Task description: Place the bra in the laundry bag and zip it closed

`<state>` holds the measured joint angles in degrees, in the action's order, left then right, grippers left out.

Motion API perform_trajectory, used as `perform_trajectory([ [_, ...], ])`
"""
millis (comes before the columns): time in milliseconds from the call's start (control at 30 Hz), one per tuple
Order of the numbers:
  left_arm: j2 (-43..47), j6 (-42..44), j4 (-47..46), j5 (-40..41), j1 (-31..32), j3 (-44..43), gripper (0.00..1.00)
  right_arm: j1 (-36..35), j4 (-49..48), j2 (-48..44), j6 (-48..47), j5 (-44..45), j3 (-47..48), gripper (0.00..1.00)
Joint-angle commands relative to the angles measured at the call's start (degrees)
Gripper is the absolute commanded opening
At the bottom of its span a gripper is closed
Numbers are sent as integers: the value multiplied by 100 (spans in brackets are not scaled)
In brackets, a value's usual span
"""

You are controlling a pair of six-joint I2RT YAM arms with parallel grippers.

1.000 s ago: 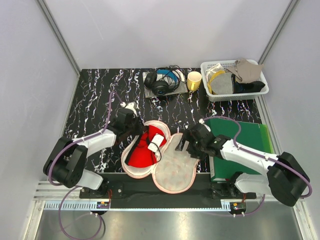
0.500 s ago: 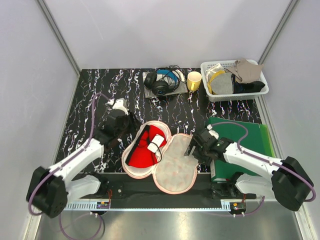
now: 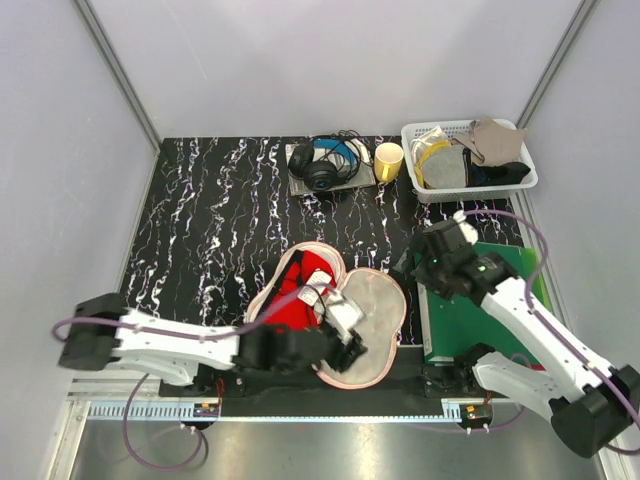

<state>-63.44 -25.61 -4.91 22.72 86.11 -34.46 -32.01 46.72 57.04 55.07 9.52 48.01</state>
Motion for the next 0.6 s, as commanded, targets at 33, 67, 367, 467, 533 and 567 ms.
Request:
perform_trajectory([
  [33, -1502, 644, -48, 1076, 907, -1035, 52, 265, 636, -377, -523, -108, 560, 100],
  [67, -1887, 732, 155, 1077, 952, -1489, 52, 265, 689, -377, -550, -99, 595, 100],
  [367, -3490, 162, 1307, 215, 934, -2864, 52, 265, 716, -456, -690, -126, 701, 100],
  [467, -3859, -146, 1597, 233, 847, -3118, 52, 257, 707, -518, -699, -56, 657, 100],
  [533, -4148, -391, 1991, 224, 777, -3312, 51, 265, 707, -527, -699, -73, 631, 100],
  [567, -4237, -471, 2115, 250, 715, -3461, 50, 265, 707, -536, -699, -90, 631, 100],
])
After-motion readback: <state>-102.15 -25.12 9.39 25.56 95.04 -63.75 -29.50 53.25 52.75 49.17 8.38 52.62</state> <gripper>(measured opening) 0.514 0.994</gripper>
